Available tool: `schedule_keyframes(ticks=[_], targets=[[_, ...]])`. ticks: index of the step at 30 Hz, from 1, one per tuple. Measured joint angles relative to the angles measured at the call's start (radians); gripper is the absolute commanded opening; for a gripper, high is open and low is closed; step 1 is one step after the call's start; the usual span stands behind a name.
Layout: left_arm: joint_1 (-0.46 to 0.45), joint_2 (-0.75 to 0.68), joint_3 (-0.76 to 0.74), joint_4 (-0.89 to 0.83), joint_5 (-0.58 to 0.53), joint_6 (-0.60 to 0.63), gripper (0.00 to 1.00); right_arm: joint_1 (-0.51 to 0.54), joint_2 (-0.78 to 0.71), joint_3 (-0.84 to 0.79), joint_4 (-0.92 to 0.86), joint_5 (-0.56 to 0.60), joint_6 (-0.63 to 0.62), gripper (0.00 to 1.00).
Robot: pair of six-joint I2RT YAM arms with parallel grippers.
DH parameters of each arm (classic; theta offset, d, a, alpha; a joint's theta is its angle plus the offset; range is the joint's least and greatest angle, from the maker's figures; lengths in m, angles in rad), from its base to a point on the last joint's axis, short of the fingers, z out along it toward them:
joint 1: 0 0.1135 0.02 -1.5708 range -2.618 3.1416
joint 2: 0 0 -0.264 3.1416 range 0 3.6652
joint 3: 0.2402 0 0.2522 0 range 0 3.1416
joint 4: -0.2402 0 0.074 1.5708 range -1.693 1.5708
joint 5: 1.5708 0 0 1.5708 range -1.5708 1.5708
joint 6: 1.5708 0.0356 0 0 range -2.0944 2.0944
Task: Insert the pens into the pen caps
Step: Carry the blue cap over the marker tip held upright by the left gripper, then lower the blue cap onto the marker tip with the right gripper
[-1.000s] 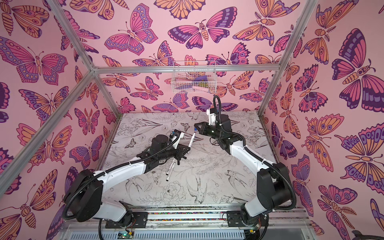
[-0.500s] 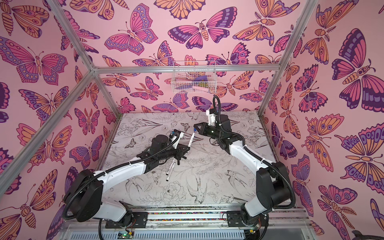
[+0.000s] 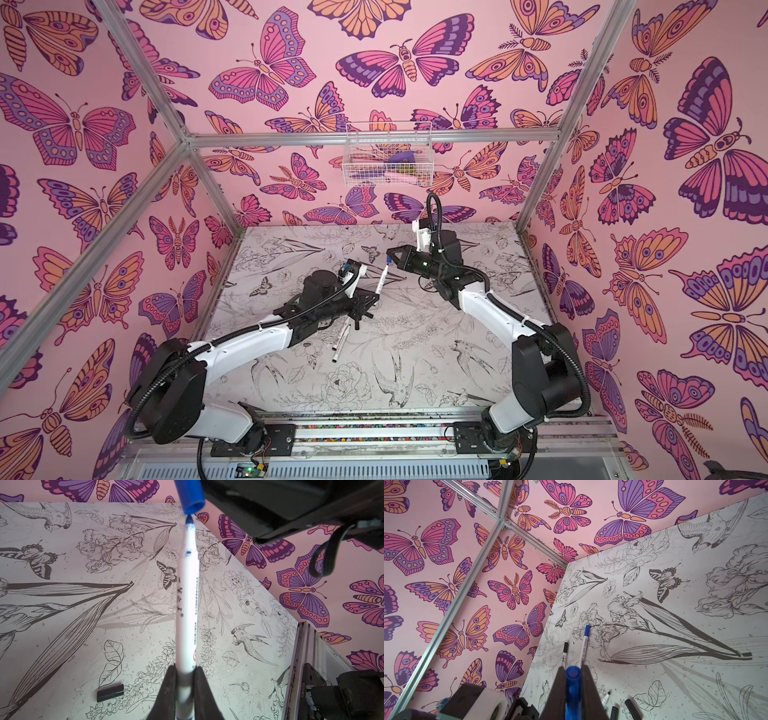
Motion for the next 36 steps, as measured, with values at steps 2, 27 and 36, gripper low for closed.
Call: schedule_keyframes(ticks=[2,27,36], targets=[[0.000,0.000,0.000,0.000,-0.001,0.000,0.00,0.005,0.000,0.000,0.002,-0.005,0.006,0.00],[-0.006,0.000,-0.007,0.013,-0.004,0.000,0.00,0.013,0.012,0.016,-0.031,0.012,-0.052,0.00],[-0.006,0.000,-0.008,0.021,-0.008,-0.001,0.00,0.013,0.013,0.019,-0.050,0.013,-0.071,0.00]])
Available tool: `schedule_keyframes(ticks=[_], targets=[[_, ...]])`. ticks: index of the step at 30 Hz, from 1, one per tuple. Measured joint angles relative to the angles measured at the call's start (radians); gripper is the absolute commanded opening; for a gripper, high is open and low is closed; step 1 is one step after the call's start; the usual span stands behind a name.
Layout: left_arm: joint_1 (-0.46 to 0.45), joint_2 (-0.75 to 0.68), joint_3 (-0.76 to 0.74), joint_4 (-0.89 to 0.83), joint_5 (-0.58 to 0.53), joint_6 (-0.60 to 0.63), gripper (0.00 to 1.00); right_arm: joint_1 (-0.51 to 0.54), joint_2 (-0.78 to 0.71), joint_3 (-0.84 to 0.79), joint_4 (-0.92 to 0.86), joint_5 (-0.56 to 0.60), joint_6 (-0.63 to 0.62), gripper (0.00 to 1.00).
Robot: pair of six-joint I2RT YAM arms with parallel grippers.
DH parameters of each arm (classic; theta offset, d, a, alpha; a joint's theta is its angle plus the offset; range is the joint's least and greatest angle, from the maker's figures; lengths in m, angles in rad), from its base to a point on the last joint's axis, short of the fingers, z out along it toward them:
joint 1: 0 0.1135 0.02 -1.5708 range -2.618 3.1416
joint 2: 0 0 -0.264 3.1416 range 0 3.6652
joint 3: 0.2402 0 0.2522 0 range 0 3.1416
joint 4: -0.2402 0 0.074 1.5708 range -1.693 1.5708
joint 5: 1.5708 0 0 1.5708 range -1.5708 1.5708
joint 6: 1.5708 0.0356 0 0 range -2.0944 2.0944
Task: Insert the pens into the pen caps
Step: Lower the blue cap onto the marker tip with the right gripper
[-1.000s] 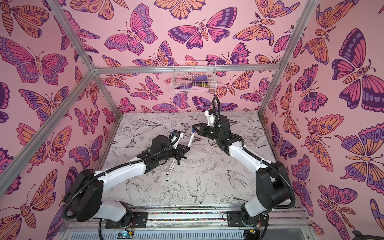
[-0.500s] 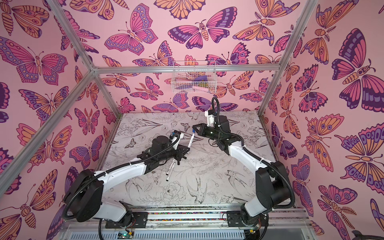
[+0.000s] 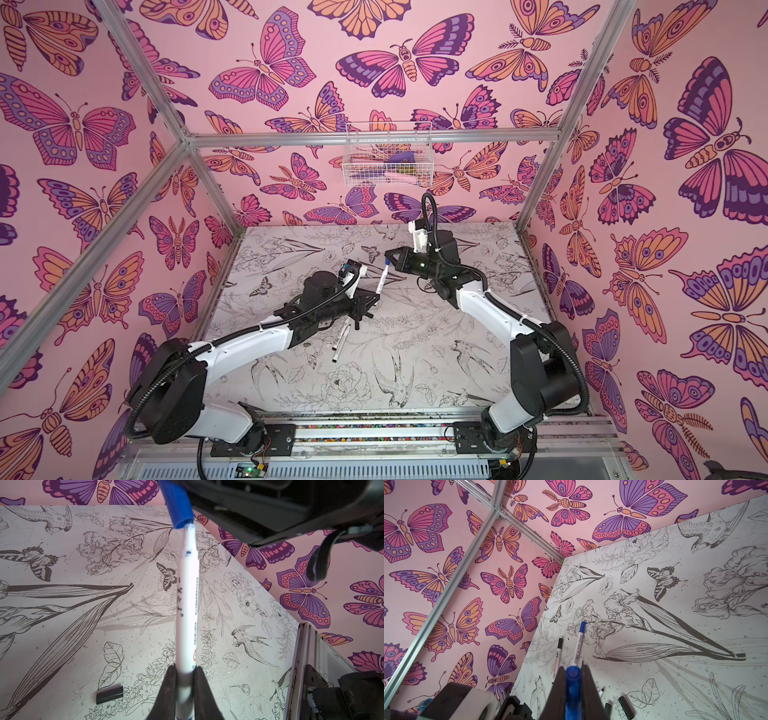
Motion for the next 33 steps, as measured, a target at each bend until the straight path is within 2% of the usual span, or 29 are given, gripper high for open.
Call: schedule_keyframes(ticks=[18,33], targets=[[0.009,0.000,-0.003,0.011,0.001,-0.007,0.00,0.000,-0.003,-0.015,-0.002,-0.024,0.010,0.00],[0.020,0.027,0.026,0.049,0.043,-0.023,0.00,-0.002,-0.035,-0.036,0.069,-0.035,0.080,0.00]])
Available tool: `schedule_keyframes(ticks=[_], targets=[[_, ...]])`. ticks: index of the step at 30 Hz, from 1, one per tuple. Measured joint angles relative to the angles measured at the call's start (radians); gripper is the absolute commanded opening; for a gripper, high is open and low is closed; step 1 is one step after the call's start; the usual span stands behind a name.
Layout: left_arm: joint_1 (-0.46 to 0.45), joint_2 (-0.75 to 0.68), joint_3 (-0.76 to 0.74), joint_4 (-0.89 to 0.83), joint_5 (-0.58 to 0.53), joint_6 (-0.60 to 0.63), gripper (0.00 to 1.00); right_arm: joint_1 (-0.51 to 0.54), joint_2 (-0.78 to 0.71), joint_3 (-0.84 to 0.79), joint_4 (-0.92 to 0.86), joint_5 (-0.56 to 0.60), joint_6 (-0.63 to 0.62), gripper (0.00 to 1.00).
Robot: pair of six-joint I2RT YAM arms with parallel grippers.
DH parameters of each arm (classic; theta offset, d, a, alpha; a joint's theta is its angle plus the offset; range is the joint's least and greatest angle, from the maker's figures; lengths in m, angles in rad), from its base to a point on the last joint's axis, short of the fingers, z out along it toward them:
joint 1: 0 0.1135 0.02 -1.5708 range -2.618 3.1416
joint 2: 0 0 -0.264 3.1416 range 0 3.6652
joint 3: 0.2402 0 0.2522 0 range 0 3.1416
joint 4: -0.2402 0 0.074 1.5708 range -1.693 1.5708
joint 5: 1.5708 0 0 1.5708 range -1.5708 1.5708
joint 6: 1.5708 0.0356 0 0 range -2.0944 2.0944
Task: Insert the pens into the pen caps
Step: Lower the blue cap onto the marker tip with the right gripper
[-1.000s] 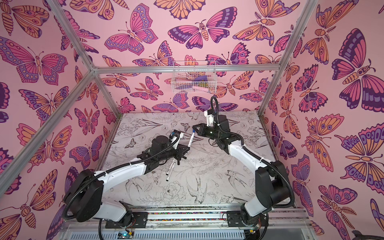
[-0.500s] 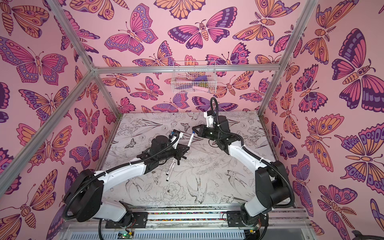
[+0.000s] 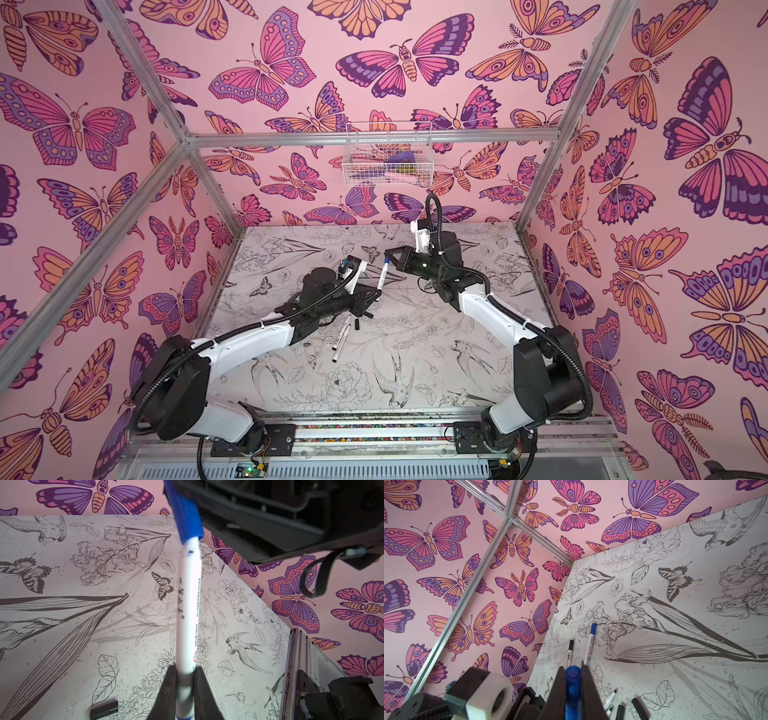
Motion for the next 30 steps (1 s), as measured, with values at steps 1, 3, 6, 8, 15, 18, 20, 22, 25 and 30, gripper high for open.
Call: schedule_keyframes(ticks=[1,3,6,8,15,18,20,22,25,30], targets=[[0.000,0.001,0.003,0.002,0.000,0.000,0.00,0.000,-0.004,0.000,0.001,0.000,0.000,0.00],[0.000,0.001,0.010,0.005,0.006,0.001,0.00,0.000,-0.018,0.000,0.000,0.000,-0.005,0.00],[-0.002,0.001,0.023,0.009,0.011,0.008,0.00,0.000,-0.042,0.000,-0.005,-0.001,-0.034,0.00],[-0.004,0.000,0.029,0.011,0.011,0.016,0.00,0.000,-0.060,0.000,-0.018,0.000,-0.057,0.00],[-0.007,-0.020,0.034,0.012,-0.004,0.050,0.00,-0.005,-0.103,0.001,-0.056,-0.001,-0.135,0.00],[-0.008,-0.032,0.033,0.012,-0.016,0.066,0.00,-0.006,-0.105,0.014,-0.063,-0.021,-0.163,0.02],[-0.008,-0.042,0.031,0.012,-0.024,0.077,0.00,-0.006,-0.105,0.025,-0.066,-0.041,-0.179,0.06],[-0.008,-0.049,0.029,0.014,-0.028,0.084,0.00,-0.006,-0.105,0.035,-0.070,-0.063,-0.187,0.12],[-0.008,-0.053,0.027,0.027,-0.041,0.086,0.00,-0.006,-0.105,0.047,-0.077,-0.097,-0.190,0.26],[0.002,-0.058,0.027,0.102,-0.109,0.077,0.00,0.007,-0.103,0.047,-0.161,-0.178,-0.191,0.38]])
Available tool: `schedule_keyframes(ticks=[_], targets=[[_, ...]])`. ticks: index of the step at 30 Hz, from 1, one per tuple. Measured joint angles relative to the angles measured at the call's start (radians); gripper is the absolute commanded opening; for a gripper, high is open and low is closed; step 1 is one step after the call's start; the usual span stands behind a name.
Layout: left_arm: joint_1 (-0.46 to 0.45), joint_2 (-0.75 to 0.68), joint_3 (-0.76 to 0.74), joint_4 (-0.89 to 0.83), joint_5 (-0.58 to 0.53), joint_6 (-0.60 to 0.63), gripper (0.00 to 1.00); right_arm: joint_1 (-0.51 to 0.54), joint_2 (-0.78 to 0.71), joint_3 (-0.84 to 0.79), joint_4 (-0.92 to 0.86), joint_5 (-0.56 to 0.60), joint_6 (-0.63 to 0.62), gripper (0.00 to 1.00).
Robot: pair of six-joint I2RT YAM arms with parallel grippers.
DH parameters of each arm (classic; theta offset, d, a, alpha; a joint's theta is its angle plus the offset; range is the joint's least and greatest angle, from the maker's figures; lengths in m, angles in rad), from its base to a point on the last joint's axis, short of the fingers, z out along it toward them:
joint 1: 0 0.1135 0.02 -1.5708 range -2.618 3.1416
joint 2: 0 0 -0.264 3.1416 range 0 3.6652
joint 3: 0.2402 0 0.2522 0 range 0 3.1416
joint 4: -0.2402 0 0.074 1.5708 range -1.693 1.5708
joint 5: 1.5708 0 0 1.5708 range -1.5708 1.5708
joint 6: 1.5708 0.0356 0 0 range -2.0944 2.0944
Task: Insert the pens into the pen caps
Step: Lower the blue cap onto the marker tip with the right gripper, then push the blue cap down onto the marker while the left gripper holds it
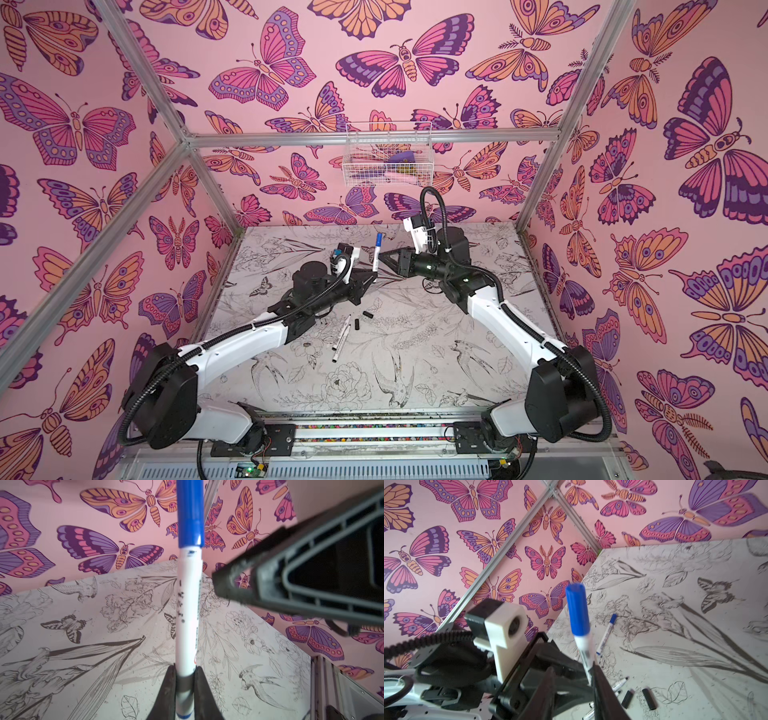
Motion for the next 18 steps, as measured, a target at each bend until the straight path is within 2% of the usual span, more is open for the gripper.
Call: schedule_keyframes(ticks=[9,18], targets=[[-0.016,-0.001,-0.011,0.035,-0.031,0.001,0.00,0.001,0.005,0.018,-0.061,-0.016,-0.016,0.45],[-0.027,-0.001,-0.019,0.037,-0.031,0.001,0.00,0.002,0.057,0.069,-0.057,-0.009,-0.015,0.39]])
